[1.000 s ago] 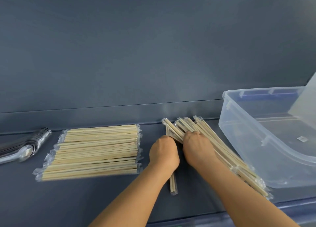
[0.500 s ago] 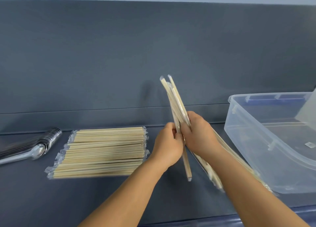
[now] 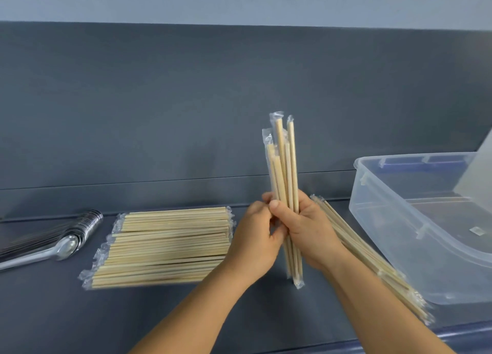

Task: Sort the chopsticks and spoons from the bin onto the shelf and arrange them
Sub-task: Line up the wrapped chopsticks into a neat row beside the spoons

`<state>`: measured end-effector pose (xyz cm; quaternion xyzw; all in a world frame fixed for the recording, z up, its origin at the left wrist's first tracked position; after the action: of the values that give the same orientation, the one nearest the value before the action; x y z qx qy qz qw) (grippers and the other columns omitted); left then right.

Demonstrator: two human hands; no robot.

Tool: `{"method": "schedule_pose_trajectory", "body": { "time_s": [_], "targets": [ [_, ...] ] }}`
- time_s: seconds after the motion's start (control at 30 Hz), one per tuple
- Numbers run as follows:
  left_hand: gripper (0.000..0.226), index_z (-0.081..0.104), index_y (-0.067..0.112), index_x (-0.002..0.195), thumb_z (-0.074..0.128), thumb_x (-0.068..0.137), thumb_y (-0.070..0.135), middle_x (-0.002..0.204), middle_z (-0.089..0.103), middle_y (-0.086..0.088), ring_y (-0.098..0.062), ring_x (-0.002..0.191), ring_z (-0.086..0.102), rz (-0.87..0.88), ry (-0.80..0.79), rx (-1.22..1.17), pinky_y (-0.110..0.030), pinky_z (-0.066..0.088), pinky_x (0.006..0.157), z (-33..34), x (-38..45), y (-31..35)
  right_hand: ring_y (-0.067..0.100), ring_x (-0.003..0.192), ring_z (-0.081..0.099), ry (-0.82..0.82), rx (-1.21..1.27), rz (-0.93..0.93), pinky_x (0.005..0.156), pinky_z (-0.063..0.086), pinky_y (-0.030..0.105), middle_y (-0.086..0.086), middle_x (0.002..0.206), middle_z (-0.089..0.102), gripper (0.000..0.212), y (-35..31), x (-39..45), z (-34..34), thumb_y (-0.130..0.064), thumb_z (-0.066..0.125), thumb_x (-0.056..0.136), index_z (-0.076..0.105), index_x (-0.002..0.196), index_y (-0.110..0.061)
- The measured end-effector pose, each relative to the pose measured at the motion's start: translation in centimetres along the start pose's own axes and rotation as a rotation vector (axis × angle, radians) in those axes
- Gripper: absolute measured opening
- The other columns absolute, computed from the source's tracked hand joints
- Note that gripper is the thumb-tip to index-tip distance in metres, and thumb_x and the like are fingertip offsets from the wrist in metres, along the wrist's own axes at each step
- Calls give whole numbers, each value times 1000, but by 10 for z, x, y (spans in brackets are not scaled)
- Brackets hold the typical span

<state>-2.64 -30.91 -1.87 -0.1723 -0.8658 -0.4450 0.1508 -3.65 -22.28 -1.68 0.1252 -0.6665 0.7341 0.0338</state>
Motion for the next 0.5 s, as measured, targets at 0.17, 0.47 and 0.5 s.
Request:
{"method": "schedule_pose_trajectory", "body": {
  "time_s": [0.17, 0.47, 0.5],
  "targets": [
    [26, 45, 28, 110, 56, 88, 17, 114, 40, 9, -9, 117, 40, -47, -5, 79, -25, 34, 103, -21, -1, 1, 7, 68, 62, 86, -113, -184, 68, 50, 18, 4, 74, 64, 5, -24, -1, -5, -8, 61, 89, 60, 85, -6],
    [30, 56, 30, 107, 57, 92, 4, 111, 69, 5, -3, 97, 66, -47, -367, -461, -12, 51, 67, -15, 11, 36, 9, 81, 68, -79, -41, 14, 73, 51, 17, 5, 82, 73, 8, 27, -18, -2, -4, 66, 82, 71, 87, -7],
    [26, 58, 25, 105, 56, 92, 3, 107, 70, 3, -3, 87, 69, -55, -367, -479, -9, 48, 57, -14, 11, 37, 13, 83, 68, -95, -18, 9, 75, 52, 20, 9, 85, 72, 12, 27, -18, -3, -5, 67, 80, 70, 92, -4]
  ]
}}
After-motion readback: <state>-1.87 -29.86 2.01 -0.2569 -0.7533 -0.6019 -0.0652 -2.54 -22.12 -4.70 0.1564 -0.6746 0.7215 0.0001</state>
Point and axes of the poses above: each hand's wrist, its own x-axis towards the middle knuckle, its own z-axis out of the palm, y = z × x, the point moved 8 cm from there along x, towards the middle knuckle
